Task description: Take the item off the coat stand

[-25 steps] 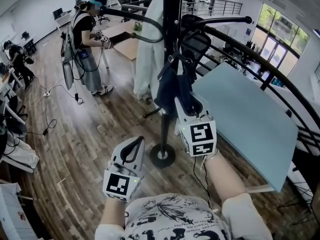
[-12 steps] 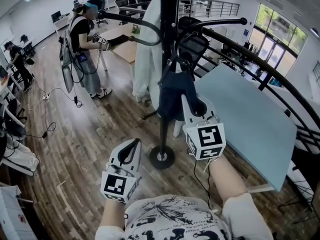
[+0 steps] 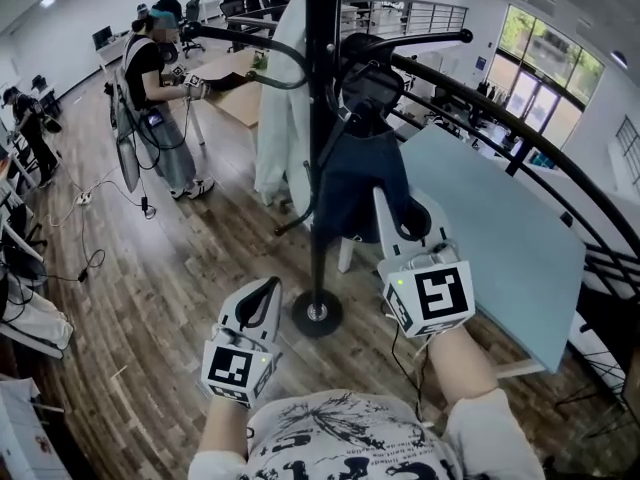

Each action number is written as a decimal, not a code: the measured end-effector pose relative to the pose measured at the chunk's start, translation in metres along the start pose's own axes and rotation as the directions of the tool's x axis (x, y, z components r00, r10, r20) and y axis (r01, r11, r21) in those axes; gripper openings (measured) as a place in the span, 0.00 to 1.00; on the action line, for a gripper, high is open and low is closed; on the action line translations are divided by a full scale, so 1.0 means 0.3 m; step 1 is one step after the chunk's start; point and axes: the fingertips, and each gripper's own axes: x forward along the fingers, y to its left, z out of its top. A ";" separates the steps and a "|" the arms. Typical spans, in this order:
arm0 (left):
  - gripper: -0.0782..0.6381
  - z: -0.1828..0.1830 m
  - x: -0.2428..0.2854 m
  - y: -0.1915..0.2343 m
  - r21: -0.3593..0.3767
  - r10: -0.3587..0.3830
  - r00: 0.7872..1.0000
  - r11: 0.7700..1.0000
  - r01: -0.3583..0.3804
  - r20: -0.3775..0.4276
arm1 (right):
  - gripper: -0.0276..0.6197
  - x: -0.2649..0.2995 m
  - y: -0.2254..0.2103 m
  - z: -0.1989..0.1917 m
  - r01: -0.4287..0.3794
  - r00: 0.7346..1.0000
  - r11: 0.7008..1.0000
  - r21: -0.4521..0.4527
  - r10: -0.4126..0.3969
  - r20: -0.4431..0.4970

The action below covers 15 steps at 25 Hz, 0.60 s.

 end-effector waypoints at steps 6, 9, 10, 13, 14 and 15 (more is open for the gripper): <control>0.12 -0.002 -0.002 -0.043 -0.006 -0.023 1.000 1.000 0.023 -0.001 | 0.05 -0.113 0.006 -0.003 -0.016 1.000 1.000 0.010 0.016 0.007; 0.12 -0.002 0.000 -0.044 -0.014 -0.019 1.000 1.000 0.019 -0.017 | 0.05 -0.149 0.021 -0.070 -0.034 0.999 0.999 0.008 0.034 -0.016; 0.12 -0.013 0.001 -0.045 -0.013 -0.021 1.000 1.000 0.021 -0.017 | 0.05 -0.160 0.025 -0.103 -0.040 0.999 0.999 0.008 0.040 -0.032; 0.12 -0.035 0.001 -0.055 -0.010 -0.028 0.999 1.000 0.028 -0.015 | 0.05 -0.200 0.039 -0.214 -0.052 0.994 0.998 0.021 0.053 -0.094; 0.12 -0.033 0.002 -0.060 -0.010 -0.029 0.999 1.000 0.029 -0.017 | 0.05 -0.215 0.045 -0.251 -0.055 0.992 0.998 0.028 0.057 -0.113; 0.12 -0.033 0.003 -0.065 -0.007 -0.031 0.999 0.999 0.031 -0.017 | 0.05 -0.228 0.049 -0.285 -0.057 0.990 0.998 0.036 0.061 -0.130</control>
